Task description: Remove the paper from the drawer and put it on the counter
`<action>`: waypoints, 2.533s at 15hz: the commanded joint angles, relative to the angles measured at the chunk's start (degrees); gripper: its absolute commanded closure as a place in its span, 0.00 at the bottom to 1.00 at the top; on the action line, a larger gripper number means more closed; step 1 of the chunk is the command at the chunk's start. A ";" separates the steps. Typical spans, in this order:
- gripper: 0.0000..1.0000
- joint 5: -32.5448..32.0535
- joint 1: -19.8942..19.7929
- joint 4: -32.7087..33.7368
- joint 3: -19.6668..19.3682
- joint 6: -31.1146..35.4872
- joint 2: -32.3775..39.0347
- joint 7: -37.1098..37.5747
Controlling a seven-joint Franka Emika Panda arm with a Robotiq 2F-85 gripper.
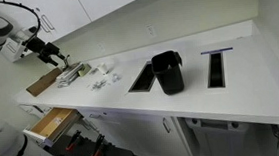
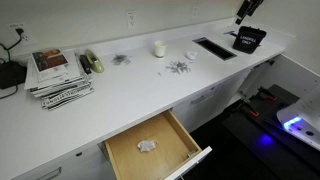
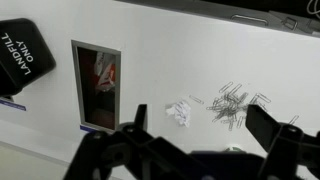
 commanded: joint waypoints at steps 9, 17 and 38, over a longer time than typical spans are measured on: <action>0.00 -0.85 1.58 0.12 -1.30 -0.20 0.27 0.70; 0.00 -0.85 1.58 0.12 -1.30 -0.20 0.27 0.70; 0.00 6.12 21.40 6.31 6.77 10.89 22.02 -16.56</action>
